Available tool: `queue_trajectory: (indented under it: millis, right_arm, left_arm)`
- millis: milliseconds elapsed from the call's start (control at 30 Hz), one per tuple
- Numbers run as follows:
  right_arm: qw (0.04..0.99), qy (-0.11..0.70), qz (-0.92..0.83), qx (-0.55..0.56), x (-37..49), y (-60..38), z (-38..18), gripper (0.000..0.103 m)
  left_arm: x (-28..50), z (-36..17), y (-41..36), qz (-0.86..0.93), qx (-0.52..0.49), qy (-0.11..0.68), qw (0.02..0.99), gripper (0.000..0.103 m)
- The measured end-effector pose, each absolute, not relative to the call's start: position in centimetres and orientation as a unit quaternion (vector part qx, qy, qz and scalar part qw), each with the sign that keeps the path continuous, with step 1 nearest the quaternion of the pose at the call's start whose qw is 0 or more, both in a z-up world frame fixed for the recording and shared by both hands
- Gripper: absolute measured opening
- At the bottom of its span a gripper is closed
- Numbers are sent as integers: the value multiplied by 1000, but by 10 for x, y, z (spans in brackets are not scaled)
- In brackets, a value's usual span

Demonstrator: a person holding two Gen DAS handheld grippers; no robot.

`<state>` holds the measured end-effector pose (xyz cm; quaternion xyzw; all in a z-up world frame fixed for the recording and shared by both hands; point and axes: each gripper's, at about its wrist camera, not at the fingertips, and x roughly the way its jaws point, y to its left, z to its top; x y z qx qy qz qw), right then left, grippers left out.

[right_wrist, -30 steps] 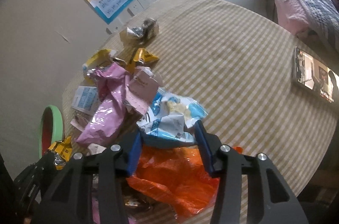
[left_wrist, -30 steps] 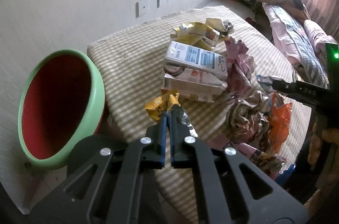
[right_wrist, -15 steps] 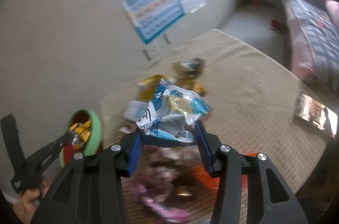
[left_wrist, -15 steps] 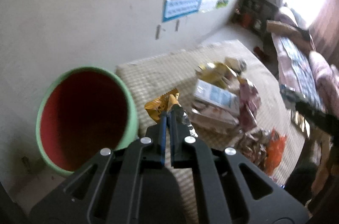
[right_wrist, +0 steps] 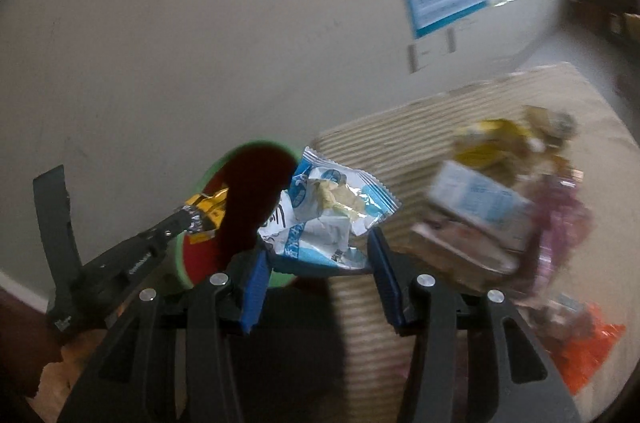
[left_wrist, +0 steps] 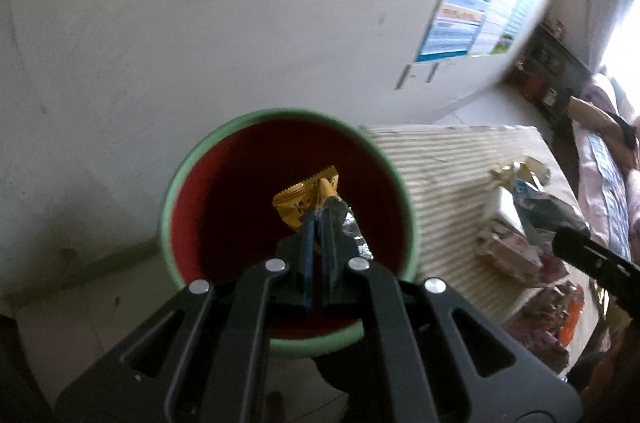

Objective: Collect trash
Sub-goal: 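Drop the yellow wrapper into the green bucket with the left gripper while the right drops the blue-white wrapper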

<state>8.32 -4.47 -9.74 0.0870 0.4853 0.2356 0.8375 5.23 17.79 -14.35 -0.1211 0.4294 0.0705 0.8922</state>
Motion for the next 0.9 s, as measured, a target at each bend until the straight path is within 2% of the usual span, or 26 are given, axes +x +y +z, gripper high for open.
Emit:
queue_trajectory:
  millis: [400,433,467,533,567,900]
  right_arm:
    - [809,506,294,51,124,36,-121,48]
    - [808,506,297,52,121,37,-120,49]
    - [807,507,297,52,125,39,-123,55]
    - [809,505,296,59,119,38,-121,62]
    - [809,504,296,63,118,39,-120,63]
    - [821,488,290,63,97,18,-101,63]
  left_arm:
    - [53,-168,213,87,-146,447,878,4]
    - [54,-169,214,95,-147,445,878,9]
    - [55,-170,215,97,-151,446,877,13]
    - [54,-173,218,103,-161,447,874,39]
    - [53,-173,220,108,-165,444,874,42]
    - [52,-166,209,99,-160,439,878,42]
